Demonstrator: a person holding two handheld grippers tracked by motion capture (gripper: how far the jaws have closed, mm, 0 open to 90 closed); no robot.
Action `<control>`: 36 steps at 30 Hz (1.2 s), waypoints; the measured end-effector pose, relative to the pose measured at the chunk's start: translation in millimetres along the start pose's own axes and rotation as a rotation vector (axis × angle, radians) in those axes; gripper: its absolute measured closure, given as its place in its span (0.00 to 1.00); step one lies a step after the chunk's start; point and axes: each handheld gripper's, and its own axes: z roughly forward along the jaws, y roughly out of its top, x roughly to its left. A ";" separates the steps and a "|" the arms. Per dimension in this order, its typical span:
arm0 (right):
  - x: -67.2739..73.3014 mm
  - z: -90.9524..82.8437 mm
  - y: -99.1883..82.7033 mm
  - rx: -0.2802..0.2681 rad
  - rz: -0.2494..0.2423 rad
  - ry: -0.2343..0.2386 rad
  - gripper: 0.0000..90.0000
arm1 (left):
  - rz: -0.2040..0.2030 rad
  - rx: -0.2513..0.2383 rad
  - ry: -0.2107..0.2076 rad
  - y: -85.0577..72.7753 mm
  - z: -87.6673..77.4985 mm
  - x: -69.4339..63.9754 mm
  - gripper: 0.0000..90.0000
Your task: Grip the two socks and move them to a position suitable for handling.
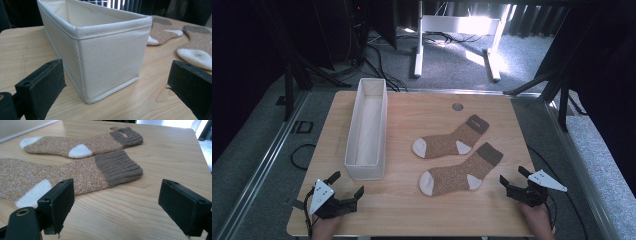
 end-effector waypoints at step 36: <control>5.4 20.0 28.2 0.041 -0.019 0.163 0.15 | 0.025 0.026 -0.292 39.2 23.3 -65.9 0.05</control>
